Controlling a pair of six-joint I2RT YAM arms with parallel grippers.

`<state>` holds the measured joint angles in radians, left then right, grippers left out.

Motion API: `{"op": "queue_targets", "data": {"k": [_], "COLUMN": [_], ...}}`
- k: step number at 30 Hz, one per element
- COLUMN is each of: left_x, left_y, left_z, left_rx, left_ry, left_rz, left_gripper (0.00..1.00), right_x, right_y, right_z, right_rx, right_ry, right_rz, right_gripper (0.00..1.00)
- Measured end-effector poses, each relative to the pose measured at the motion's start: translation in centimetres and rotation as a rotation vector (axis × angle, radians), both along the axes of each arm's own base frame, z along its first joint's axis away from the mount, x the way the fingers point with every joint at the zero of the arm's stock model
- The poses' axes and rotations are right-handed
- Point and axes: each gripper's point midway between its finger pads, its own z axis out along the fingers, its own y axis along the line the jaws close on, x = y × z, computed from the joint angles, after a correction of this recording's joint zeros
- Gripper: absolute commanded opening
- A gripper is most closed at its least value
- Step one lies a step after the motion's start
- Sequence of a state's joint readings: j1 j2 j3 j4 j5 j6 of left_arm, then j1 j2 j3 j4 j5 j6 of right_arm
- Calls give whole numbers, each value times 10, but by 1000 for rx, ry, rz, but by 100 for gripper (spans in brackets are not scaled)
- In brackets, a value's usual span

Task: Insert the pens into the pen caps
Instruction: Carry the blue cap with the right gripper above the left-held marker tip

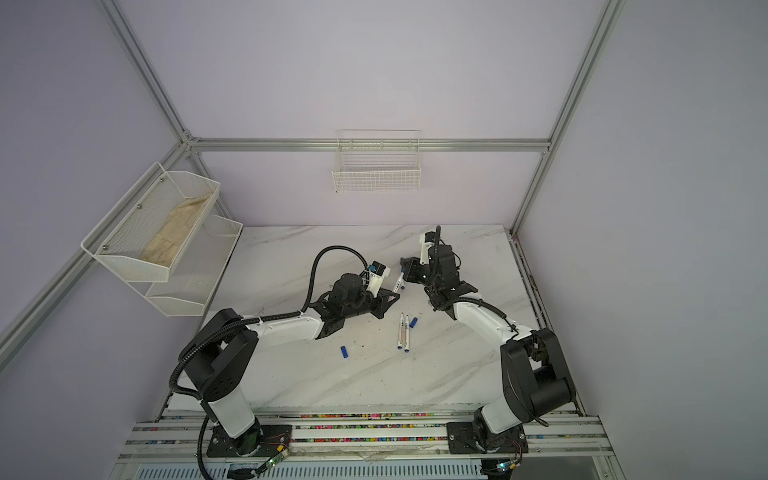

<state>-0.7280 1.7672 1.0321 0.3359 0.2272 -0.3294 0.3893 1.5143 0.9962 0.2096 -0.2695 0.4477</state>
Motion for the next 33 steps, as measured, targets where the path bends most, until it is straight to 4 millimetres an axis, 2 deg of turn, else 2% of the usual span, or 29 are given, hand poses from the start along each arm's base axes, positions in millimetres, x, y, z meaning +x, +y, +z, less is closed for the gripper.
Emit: {"op": "queue_targets", "data": {"k": [29, 33], "left_x": [1, 2], "left_y": [1, 2], "left_z": [-1, 0], "left_rx": [3, 3], "left_ry": [0, 0], "left_rz": [7, 9], "left_gripper": [0, 0], "right_x": [-4, -7], "right_y": [4, 5], "right_z": [12, 18], "right_rx": [8, 12], "right_ry": [-29, -46], "right_rz": [35, 48], "right_gripper": [0, 0]}}
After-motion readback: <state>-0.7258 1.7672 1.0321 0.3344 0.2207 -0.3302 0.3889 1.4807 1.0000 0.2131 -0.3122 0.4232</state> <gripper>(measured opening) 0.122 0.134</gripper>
